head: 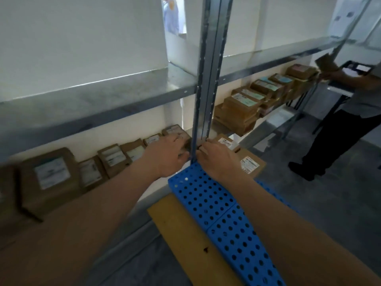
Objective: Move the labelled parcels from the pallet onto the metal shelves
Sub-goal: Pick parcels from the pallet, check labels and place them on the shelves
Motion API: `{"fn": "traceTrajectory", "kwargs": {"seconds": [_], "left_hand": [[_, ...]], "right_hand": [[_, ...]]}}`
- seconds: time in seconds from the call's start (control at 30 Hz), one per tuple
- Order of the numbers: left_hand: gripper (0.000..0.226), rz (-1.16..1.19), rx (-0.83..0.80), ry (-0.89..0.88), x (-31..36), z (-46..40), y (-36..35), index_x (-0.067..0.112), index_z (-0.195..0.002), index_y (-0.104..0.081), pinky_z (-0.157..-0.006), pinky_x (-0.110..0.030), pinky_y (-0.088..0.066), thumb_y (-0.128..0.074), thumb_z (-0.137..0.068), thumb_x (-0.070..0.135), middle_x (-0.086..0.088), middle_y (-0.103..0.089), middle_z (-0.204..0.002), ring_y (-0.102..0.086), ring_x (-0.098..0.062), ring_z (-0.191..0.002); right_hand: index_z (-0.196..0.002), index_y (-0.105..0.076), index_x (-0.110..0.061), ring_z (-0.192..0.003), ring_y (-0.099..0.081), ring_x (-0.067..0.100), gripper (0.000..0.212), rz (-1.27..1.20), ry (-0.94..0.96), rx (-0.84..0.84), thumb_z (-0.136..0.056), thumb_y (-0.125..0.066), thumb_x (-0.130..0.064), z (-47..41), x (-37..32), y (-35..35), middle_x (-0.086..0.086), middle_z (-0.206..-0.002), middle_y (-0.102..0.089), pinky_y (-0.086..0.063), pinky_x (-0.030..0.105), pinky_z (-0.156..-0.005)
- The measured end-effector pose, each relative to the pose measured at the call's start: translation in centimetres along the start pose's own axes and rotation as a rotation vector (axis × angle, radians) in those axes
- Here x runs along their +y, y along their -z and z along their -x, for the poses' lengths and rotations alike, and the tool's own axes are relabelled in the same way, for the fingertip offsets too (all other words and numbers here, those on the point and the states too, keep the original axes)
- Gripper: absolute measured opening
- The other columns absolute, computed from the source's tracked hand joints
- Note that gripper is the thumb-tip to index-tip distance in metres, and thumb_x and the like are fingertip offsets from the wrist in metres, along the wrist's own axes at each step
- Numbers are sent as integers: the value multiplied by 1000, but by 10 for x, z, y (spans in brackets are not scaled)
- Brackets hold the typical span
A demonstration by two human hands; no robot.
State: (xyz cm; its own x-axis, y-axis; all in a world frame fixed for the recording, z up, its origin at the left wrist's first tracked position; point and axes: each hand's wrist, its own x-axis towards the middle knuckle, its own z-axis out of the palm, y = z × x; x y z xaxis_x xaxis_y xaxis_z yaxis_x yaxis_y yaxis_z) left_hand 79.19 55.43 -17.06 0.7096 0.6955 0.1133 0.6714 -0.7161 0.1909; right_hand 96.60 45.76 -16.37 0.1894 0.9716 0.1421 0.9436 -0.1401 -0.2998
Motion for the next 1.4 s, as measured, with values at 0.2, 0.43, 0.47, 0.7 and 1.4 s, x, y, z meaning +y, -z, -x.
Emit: {"fn": "traceTrajectory", "kwargs": {"seconds": [0.2,0.43,0.47,0.7,1.4], "left_hand": [[56,-69,24,212,-32,90,29,18,-143,-51,-105,-47,-47,-40,-100,52,-7,-50,-148,-52,-30,-129],[59,-134,1,394,-65,189,58,22,-145,-46,-103,-51,-48,-33,-98,55,-5,-49,-149,-51,-30,-129],[59,-126,-2,420,-69,205,63,22,-146,-46,-105,-51,-46,-34,-99,55,-5,-48,-150,-49,-30,-131],[50,-106,43,600,-90,312,80,33,-148,-39,-110,-56,-44,-41,-102,52,-5,-37,-157,-40,-31,-141],[63,-81,164,1300,-126,555,119,21,-149,-45,-113,-49,-40,-36,-97,55,-7,-45,-150,-41,-30,-142]], "right_hand": [[-113,-62,-23,-93,-60,19,31,-24,191,-35,-103,-40,-43,3,-76,-15,-4,-111,-62,-53,39,-77],[-136,-56,-21,-122,-56,28,42,-69,354,-99,-104,-41,-44,29,-166,-34,2,-135,-59,-50,44,-94],[-134,-57,-23,-119,-57,27,39,-69,376,-108,-103,-42,-43,36,-180,-37,1,-132,-59,-50,42,-92],[-116,-61,-29,-95,-63,18,26,-96,531,-158,-102,-45,-46,78,-269,-56,-6,-108,-65,-56,40,-82],[-138,-57,-22,-128,-53,23,43,-223,1164,-413,-102,-48,-44,148,-498,-116,2,-141,-57,-50,40,-97]]}}
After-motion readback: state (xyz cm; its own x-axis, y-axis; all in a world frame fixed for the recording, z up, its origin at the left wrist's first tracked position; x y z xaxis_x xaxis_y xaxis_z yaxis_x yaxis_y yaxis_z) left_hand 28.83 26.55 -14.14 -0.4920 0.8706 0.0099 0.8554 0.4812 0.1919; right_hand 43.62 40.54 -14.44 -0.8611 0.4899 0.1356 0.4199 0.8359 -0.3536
